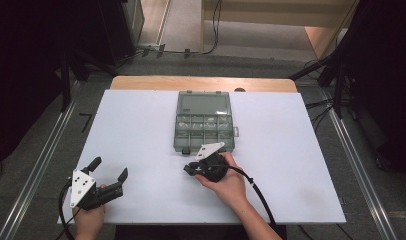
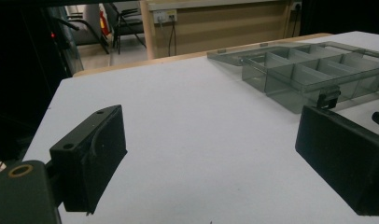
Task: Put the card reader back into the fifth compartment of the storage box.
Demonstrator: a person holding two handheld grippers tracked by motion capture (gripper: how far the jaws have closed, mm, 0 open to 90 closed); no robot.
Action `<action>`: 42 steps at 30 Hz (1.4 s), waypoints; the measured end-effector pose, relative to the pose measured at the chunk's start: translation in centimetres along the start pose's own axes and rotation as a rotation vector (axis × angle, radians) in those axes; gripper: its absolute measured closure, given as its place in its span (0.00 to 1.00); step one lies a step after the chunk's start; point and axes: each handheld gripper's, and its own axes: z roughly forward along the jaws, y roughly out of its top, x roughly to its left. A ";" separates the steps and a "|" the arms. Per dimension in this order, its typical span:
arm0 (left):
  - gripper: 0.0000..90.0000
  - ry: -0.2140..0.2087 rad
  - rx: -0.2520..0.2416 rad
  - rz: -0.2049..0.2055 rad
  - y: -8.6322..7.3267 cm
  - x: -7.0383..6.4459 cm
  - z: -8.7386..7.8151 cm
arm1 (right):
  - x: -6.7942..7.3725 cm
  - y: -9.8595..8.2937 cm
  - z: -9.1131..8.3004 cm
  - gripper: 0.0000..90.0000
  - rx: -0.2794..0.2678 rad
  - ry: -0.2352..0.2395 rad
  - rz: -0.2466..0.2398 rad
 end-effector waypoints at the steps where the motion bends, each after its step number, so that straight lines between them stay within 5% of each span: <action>1: 0.10 0.000 0.000 0.000 0.0 0.0 0.0 | -0.1 0.0 -0.1 0.79 0.000 -0.002 0.001; 42: 0.10 0.002 0.000 -0.003 0.0 0.0 0.0 | -2.2 4.0 -2.4 0.79 -0.068 -0.012 0.010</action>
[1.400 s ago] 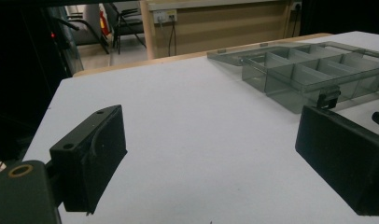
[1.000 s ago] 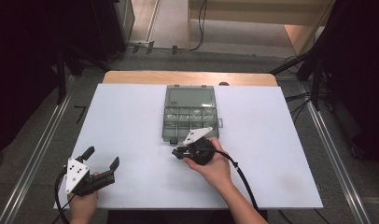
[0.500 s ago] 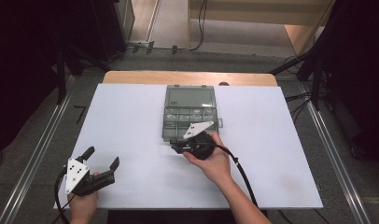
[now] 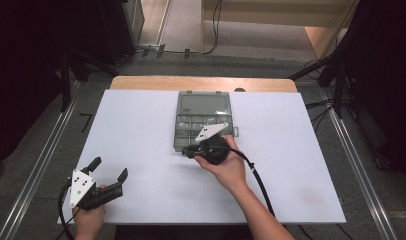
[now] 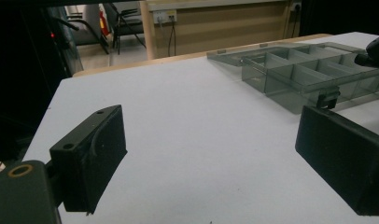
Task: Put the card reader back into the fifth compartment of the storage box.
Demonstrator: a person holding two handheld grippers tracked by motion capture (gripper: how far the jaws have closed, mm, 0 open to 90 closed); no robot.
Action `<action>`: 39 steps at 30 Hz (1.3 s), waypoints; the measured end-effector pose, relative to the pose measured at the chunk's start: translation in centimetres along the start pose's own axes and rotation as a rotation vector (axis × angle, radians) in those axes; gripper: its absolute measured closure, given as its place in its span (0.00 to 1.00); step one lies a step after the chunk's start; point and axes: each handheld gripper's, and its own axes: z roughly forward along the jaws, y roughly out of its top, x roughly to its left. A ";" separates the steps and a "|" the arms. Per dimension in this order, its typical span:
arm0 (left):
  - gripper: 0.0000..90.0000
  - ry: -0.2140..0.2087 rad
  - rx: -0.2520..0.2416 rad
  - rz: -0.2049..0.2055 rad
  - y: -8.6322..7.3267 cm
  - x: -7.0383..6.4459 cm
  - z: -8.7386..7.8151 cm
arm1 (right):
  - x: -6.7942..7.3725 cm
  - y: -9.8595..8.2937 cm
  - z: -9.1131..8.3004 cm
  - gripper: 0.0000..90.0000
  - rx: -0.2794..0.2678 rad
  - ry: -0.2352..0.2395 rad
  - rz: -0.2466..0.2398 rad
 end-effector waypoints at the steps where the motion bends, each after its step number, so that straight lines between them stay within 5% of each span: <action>1: 0.10 -0.001 -0.001 -0.002 0.0 0.0 0.0 | -0.1 0.1 0.0 0.79 0.000 -0.002 -0.002; 39: 0.10 -0.005 -0.005 -0.009 0.0 0.1 0.0 | -2.1 3.2 1.7 0.78 0.002 -0.074 0.023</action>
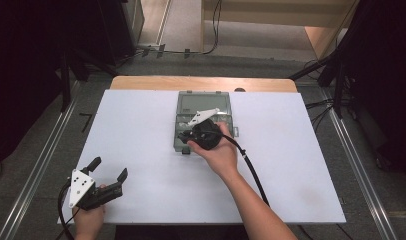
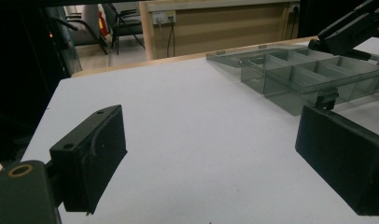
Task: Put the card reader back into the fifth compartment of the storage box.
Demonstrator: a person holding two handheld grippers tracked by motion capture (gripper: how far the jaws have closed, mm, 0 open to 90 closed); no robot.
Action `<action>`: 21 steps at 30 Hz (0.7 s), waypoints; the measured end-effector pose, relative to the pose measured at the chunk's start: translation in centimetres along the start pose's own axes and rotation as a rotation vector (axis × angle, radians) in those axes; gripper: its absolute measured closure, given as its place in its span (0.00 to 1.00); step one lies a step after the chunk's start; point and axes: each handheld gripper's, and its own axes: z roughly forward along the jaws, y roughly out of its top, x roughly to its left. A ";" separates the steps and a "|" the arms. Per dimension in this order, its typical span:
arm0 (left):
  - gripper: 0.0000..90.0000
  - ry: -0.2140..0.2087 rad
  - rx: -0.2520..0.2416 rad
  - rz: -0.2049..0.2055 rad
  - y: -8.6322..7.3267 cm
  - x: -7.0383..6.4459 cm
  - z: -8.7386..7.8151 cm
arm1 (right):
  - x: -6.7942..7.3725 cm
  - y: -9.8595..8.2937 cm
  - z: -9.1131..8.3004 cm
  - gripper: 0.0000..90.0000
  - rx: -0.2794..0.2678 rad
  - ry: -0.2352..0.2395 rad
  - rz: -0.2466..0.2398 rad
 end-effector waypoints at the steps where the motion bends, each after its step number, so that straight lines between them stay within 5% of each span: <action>1: 0.10 0.001 0.000 0.001 0.0 0.0 0.0 | 0.0 0.1 0.1 0.78 0.002 -0.003 0.008; 9: 0.10 0.000 0.001 0.002 0.0 0.0 0.0 | -0.3 0.6 0.9 0.77 0.009 -0.026 0.022; 12: 0.10 -0.001 0.000 0.001 0.0 0.0 0.0 | -0.7 0.5 1.0 0.50 -0.023 -0.022 0.049; 15: 0.10 0.000 -0.001 0.001 0.0 0.0 0.0 | -0.9 0.3 0.8 0.43 -0.026 -0.025 0.063; 18: 0.10 -0.001 0.000 0.001 0.0 0.0 0.0 | -1.0 0.1 0.4 0.25 -0.048 -0.034 0.075; 21: 0.10 -0.001 -0.001 0.003 0.0 0.0 0.0 | -1.0 -0.2 0.0 0.11 -0.062 0.002 0.081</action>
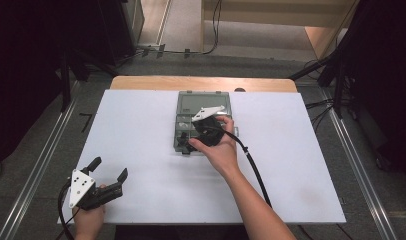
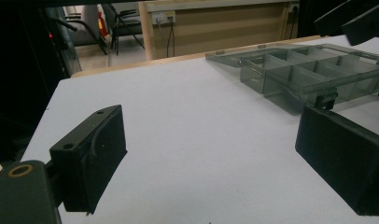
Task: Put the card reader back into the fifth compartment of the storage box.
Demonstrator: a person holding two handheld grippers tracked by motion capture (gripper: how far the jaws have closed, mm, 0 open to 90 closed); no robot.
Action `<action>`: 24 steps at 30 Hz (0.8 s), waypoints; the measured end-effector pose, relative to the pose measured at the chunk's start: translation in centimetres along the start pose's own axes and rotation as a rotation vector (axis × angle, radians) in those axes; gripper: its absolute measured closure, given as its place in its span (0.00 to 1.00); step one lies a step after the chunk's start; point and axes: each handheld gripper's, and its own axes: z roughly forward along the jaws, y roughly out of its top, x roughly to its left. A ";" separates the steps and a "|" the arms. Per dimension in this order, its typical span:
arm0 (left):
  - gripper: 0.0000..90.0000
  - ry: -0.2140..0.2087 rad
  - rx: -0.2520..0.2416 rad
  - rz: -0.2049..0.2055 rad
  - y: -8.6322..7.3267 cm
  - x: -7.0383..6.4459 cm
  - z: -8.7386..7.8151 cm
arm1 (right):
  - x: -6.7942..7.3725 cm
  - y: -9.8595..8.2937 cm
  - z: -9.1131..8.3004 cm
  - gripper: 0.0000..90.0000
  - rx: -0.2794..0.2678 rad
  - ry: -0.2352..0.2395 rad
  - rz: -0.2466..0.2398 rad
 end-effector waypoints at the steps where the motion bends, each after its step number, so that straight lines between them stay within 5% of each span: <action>1: 0.10 0.000 0.001 0.003 0.0 0.0 0.0 | 0.0 -0.1 -0.2 0.08 -0.001 0.011 -0.001; 3: 0.10 -0.001 0.001 0.004 0.0 0.0 0.0 | 0.2 -0.3 -0.4 0.00 -0.006 0.018 -0.012; 24: 0.10 0.001 0.006 0.008 0.0 0.0 0.0 | 0.6 -2.3 -3.3 0.00 -0.034 -0.003 -0.052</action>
